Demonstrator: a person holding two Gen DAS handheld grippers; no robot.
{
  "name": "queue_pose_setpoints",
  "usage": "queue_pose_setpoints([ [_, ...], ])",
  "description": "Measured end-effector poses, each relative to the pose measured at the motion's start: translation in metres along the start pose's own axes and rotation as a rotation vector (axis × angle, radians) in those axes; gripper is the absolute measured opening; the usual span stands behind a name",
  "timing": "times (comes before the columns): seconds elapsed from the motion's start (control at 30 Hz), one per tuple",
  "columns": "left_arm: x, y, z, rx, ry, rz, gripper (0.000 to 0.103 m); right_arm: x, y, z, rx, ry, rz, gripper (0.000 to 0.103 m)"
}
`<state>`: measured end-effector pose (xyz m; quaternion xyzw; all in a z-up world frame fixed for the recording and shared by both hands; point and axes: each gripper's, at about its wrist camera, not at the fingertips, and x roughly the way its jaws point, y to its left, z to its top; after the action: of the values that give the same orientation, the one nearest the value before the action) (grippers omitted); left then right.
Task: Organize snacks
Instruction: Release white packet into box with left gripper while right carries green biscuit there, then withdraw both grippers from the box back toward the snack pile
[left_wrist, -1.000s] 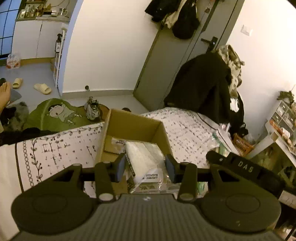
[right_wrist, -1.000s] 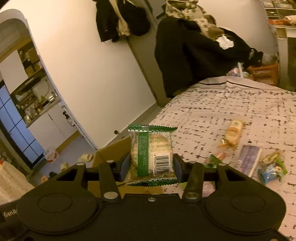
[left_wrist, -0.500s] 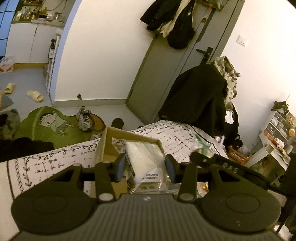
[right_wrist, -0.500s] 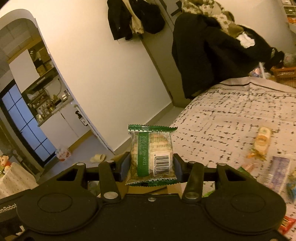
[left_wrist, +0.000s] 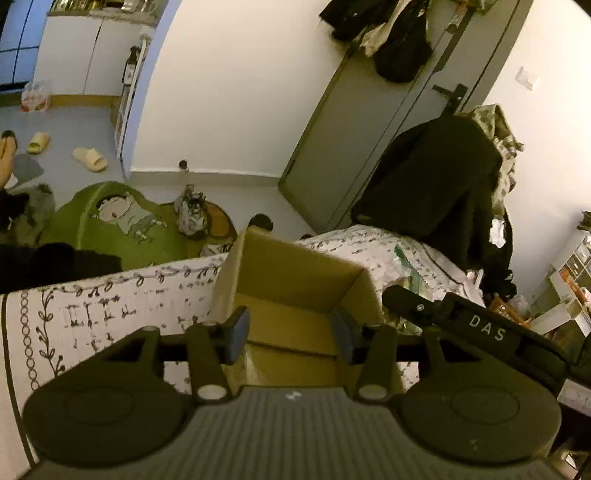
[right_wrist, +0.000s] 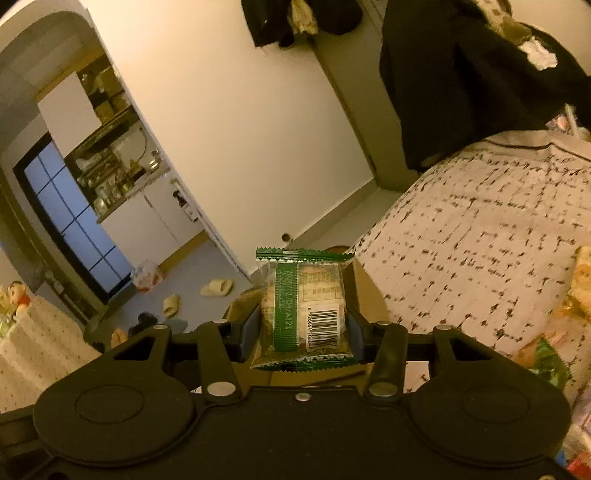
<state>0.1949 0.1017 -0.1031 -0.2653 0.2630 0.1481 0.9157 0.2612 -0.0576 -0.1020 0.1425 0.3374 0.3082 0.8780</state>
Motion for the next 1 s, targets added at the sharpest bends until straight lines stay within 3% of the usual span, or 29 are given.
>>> queue_pose_setpoints([
  [0.3,-0.006,0.012,-0.005,-0.022,0.006,0.057,0.068,-0.004,0.001,0.001,0.034,0.019,0.063,0.050],
  [0.43,-0.010,0.012,-0.010,-0.029,0.003,0.090,0.076,-0.011,0.000,0.002,0.023,0.002,0.074,0.063],
  [0.57,-0.017,0.006,-0.011,-0.034,0.020,0.093,0.078,-0.022,-0.006,0.005,0.039,-0.017,0.046,0.070],
  [0.6,-0.019,0.003,-0.011,-0.021,0.021,0.087,0.083,-0.026,-0.008,0.006,0.043,-0.026,0.040,0.073],
  [0.67,-0.022,-0.002,-0.013,-0.003,0.031,0.084,0.086,-0.034,-0.011,0.010,0.049,-0.048,0.020,0.085],
  [0.77,-0.024,-0.011,-0.015,0.018,0.062,0.100,0.087,-0.045,-0.015,0.014,0.041,-0.074,0.004,0.093],
  [1.0,-0.035,-0.023,-0.021,0.049,0.087,0.075,0.092,-0.071,-0.032,0.005,0.035,-0.121,-0.139,0.100],
])
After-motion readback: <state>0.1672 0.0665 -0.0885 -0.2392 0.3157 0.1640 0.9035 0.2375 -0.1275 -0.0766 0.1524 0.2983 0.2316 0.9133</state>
